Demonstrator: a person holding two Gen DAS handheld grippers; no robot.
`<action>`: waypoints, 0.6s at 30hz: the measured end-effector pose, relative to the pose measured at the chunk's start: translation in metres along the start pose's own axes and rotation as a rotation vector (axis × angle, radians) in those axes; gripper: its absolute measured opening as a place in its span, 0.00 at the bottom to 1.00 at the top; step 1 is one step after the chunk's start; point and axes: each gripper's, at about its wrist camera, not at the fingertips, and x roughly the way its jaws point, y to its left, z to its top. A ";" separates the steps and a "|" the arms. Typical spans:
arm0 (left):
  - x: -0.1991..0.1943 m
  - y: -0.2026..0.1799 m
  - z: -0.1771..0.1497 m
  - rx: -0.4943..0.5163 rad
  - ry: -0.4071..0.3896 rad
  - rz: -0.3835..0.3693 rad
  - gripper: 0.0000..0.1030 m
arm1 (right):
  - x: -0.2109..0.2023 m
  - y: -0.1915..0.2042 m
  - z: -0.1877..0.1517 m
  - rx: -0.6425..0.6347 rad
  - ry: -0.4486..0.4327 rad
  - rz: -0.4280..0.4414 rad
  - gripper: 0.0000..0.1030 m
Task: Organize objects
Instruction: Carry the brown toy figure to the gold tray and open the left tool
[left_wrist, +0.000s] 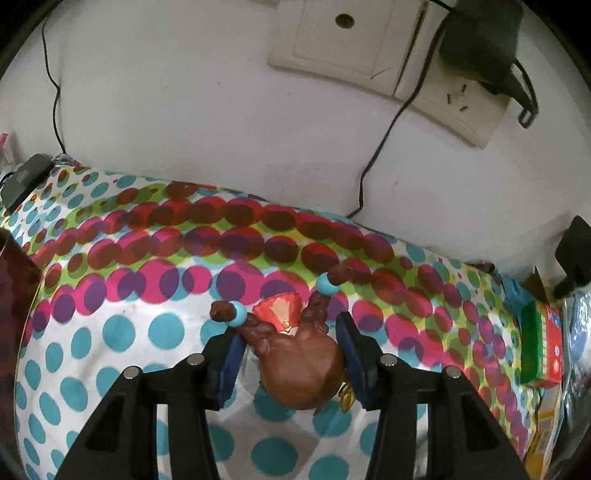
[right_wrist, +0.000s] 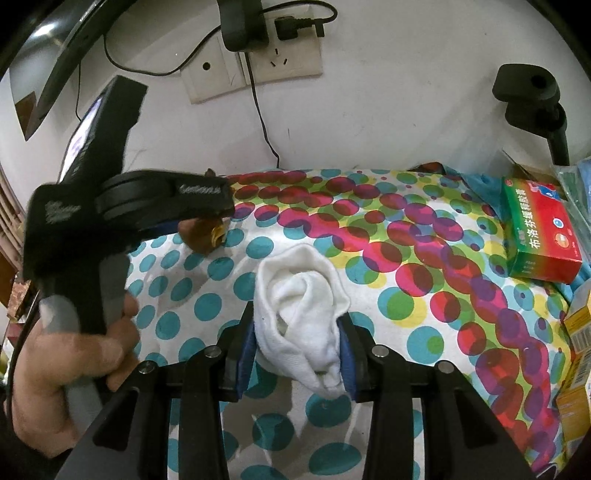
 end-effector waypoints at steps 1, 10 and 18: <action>-0.003 0.000 -0.002 0.008 -0.003 0.007 0.48 | 0.000 0.000 0.000 -0.004 0.001 -0.004 0.36; -0.041 0.012 -0.029 0.084 -0.026 0.047 0.48 | 0.000 0.003 0.002 -0.040 0.008 -0.046 0.36; -0.074 0.018 -0.052 0.147 -0.045 0.066 0.48 | -0.001 0.006 0.002 -0.074 0.018 -0.086 0.36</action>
